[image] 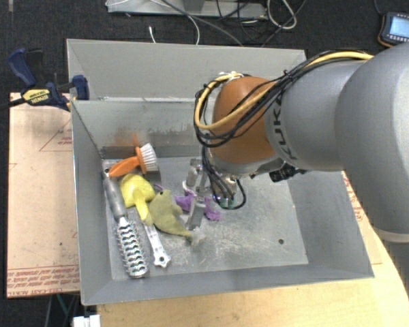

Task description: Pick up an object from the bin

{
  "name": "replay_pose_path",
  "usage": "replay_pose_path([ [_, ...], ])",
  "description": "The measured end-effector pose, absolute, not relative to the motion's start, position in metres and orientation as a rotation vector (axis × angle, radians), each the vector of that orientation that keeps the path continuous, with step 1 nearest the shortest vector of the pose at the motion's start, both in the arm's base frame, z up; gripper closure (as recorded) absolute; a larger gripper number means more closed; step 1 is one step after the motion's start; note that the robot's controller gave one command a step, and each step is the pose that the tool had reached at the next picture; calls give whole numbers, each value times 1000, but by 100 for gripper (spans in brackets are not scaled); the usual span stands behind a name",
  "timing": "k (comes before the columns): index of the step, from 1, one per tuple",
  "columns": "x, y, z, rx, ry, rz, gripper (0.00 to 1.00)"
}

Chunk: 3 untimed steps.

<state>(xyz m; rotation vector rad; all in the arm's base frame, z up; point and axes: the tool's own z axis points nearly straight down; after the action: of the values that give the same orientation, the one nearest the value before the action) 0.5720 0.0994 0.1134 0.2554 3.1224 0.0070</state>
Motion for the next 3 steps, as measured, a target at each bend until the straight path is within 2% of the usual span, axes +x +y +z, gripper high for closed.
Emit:
replay_pose_path([
  [1,552,105,99,975,2992,3,0],
  [2,563,87,70,586,3076,10,0],
  [3,544,106,70,1420,2804,7,100],
])
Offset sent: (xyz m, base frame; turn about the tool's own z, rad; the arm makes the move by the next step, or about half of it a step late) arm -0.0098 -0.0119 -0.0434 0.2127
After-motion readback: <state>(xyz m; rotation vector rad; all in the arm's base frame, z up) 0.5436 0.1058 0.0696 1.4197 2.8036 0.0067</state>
